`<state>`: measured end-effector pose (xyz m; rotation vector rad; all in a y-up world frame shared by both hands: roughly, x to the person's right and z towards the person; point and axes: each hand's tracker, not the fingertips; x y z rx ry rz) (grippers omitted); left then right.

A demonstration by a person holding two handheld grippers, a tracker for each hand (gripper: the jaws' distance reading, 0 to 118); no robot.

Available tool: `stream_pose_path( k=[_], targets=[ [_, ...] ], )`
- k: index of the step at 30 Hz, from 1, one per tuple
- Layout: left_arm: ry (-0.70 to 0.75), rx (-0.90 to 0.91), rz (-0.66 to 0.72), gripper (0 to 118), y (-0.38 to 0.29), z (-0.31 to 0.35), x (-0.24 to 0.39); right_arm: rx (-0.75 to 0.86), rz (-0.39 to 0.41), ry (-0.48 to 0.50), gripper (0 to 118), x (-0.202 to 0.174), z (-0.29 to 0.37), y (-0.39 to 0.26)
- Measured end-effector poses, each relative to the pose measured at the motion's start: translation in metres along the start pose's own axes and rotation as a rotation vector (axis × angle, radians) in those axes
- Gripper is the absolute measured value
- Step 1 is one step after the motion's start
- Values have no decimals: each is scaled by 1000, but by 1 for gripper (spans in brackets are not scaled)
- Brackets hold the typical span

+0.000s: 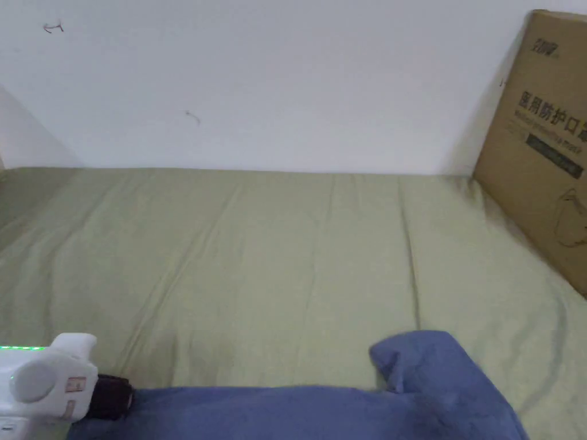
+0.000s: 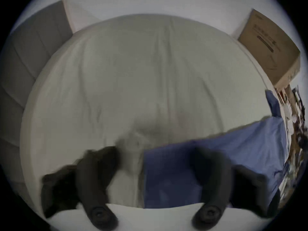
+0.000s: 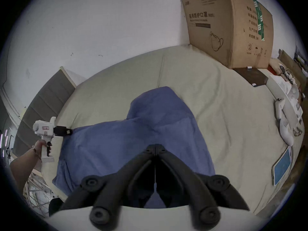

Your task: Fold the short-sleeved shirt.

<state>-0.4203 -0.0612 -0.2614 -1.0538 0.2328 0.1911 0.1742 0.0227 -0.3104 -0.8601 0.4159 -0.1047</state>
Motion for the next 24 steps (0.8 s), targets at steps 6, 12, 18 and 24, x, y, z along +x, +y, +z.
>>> stream_pose_path(
  k=[6, 12, 18, 24],
  targets=[
    [-78, 162, -40, 0, -8, 87, 22, 15, -4, -11, 10, 32, -40, 52],
    [-125, 220, 6, 0, -23, 142, 15, -200, -95, -82, 116, 68, -136, 102],
    [-132, 217, 38, 0, -38, 169, 17, -407, 13, -252, 106, 69, -201, 104],
    [-120, 208, 23, 0, -48, 185, 24, -322, 176, -109, 0, 18, -152, 101]
  ],
)
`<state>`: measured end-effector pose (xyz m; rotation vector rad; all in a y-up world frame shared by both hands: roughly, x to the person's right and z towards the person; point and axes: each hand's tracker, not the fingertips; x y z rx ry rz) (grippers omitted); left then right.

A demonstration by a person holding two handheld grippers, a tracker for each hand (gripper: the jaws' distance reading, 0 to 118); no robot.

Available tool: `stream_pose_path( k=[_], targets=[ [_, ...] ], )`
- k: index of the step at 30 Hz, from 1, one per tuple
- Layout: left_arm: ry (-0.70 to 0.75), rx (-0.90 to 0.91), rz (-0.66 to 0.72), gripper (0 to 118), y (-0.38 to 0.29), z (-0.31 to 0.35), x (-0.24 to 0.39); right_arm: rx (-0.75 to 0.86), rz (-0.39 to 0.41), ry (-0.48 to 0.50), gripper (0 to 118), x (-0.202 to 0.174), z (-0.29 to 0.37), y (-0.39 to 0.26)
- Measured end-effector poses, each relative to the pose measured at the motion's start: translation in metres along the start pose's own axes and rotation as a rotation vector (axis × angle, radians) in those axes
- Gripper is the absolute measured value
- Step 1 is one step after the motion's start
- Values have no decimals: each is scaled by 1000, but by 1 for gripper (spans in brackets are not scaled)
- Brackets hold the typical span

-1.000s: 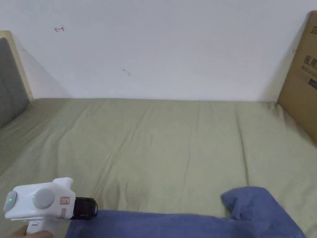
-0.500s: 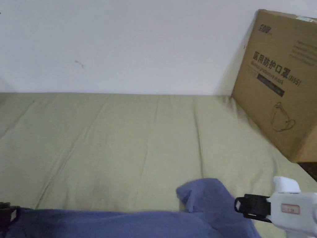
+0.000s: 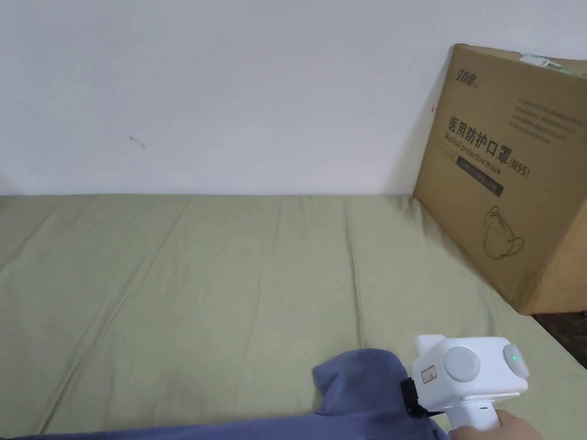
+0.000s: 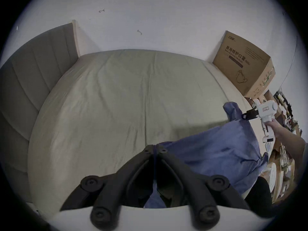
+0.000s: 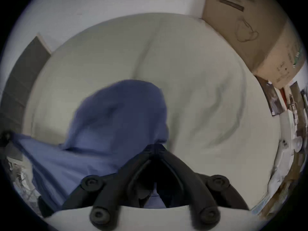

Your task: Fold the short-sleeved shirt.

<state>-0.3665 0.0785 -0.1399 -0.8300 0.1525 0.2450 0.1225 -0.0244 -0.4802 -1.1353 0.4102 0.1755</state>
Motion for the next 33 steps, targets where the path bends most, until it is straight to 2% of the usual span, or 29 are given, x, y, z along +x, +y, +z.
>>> stream_pose_path(
  k=[2, 4, 7, 14, 18, 19, 25, 29, 33],
  targets=[
    [6, 24, 8, 0, 3, 13, 1, 61, -56, 71, 0, 1, 33, -3],
    [2, 63, 10, 0, 8, 33, 4, 142, -100, 76, 0, 4, 72, -4],
    [21, 133, -23, 0, 22, 67, 11, 259, -163, 137, 0, 16, 139, -2],
    [-4, 326, -64, 0, 57, 165, 33, 494, -179, 173, 0, 38, 296, -2],
    [-23, 413, -94, 0, 85, 212, 46, 571, -114, 166, 0, 42, 369, 5],
    [-28, 426, -104, 0, 93, 220, 49, 617, -97, 142, 0, 33, 389, 2],
    [-24, 455, -103, 0, 147, 239, 58, 672, -100, 114, 0, 25, 446, 40],
    [8, 498, -99, 0, 183, 242, 59, 718, -139, 113, 0, 24, 464, 74],
    [12, 542, -61, 0, 223, 233, 47, 756, -127, 84, 0, 16, 475, 112]
  ],
)
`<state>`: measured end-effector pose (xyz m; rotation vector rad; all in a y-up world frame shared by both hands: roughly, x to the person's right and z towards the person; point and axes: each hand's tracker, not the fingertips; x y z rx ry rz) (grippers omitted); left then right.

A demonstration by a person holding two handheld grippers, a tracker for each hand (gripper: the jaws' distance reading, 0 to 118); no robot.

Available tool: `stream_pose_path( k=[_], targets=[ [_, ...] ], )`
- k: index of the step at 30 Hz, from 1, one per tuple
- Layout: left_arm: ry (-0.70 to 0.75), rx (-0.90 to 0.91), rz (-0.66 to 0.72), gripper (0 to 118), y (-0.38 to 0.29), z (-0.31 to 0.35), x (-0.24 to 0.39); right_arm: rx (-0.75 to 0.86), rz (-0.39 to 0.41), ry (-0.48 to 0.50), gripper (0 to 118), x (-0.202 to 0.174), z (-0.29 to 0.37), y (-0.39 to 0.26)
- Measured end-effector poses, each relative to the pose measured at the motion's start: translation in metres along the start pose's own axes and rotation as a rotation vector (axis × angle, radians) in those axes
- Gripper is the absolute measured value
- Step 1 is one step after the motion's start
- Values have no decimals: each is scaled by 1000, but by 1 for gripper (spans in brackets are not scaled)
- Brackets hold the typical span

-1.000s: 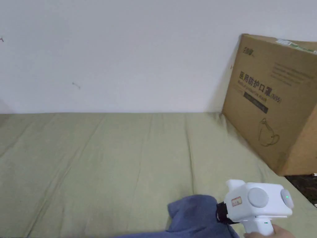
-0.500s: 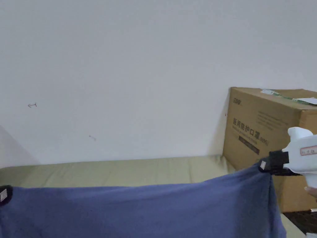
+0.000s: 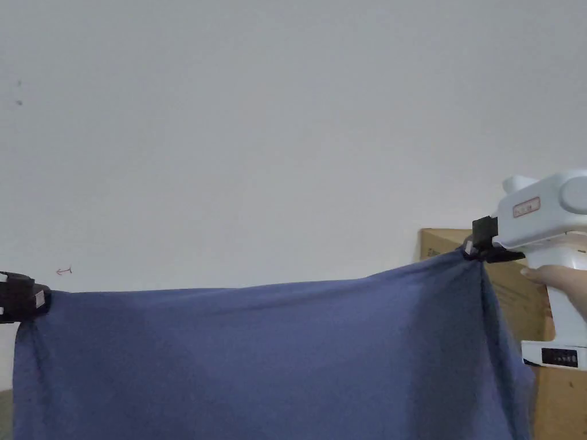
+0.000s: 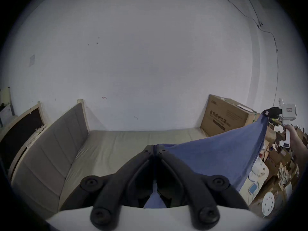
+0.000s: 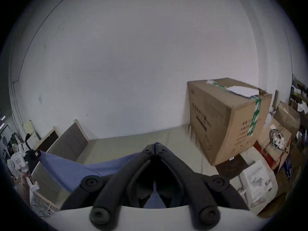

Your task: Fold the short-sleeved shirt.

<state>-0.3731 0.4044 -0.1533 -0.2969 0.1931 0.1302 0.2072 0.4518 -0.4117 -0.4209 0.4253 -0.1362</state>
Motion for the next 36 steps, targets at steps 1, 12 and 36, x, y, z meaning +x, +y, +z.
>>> stream_pose_path(
  k=[1, 12, 36],
  targets=[
    [9, 6, 4, 0, 5, -6, 0, 10, 7, -7, 0, -5, -6, 8],
    [128, 62, -5, 0, 54, -101, -19, 125, 10, -44, 0, -44, -97, 79],
    [84, -612, 175, 0, -381, -85, -39, -655, -100, -111, 0, 109, -140, -452]
  ],
)
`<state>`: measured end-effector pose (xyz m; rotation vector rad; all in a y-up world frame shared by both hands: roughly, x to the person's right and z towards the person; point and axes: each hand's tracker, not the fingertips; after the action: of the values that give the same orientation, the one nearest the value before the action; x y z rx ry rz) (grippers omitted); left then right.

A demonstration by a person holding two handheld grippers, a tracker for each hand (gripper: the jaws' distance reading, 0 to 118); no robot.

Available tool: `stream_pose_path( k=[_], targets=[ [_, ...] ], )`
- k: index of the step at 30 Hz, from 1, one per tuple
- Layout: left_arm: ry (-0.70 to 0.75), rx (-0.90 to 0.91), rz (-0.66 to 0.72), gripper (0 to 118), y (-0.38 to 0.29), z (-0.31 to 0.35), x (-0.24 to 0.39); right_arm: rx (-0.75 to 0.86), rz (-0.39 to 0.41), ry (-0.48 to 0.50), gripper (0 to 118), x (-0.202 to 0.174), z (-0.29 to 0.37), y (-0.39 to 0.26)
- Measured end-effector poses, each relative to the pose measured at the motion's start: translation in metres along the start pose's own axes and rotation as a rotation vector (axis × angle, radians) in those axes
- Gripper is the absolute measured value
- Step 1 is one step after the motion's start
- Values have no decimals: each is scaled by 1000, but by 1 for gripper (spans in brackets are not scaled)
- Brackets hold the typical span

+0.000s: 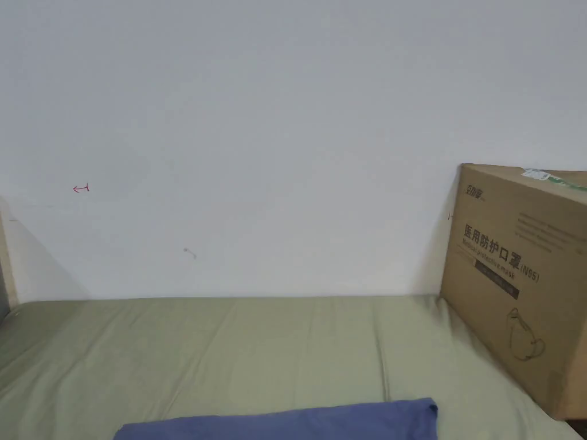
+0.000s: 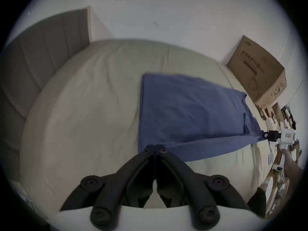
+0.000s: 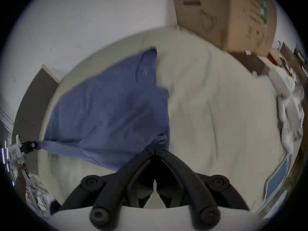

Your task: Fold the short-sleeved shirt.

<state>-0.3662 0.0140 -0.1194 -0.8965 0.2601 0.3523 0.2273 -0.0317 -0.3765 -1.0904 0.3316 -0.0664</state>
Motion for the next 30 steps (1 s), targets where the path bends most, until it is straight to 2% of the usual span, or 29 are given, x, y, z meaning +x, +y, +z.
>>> stream_pose_path(
  k=[2, 6, 13, 20, 21, 22, 23, 24, 25, 26, 27, 30],
  targets=[
    [-18, -31, 0, 0, -39, 5, -15, -42, 34, -2, 0, 9, 14, -44],
    [-13, -63, -45, 0, -109, 36, -16, -36, 172, -6, 0, 25, 44, -116],
    [-44, -60, -62, 0, -163, 70, -24, -27, 169, -1, 0, 34, 77, -169],
    [-48, -38, -61, 1, -164, 80, -21, -11, 208, -31, 0, 22, 84, -175],
    [-50, -33, -59, 4, -163, 82, -20, -13, 210, -38, 4, 19, 84, -175],
    [-47, -25, -63, 12, -162, 83, -18, -22, 210, -46, 15, 17, 85, -175],
    [-42, -15, -73, 25, -161, 85, -16, -22, 211, -57, 31, 14, 86, -176],
    [-33, -7, -86, 46, -160, 87, -15, -18, 214, -64, 57, 11, 88, -177],
    [-30, -4, -90, 81, -160, 90, -12, -11, 217, -68, 94, 8, 91, -178],
    [-31, -2, -91, 105, -159, 92, -12, -3, 214, -67, 112, 7, 94, -179],
    [-33, 2, -89, 118, -158, 96, -10, 6, 210, -58, 118, 4, 99, -179],
    [-58, 79, -95, 117, -155, 112, -1, 99, 182, 13, 118, -11, 122, -176]
  ],
)
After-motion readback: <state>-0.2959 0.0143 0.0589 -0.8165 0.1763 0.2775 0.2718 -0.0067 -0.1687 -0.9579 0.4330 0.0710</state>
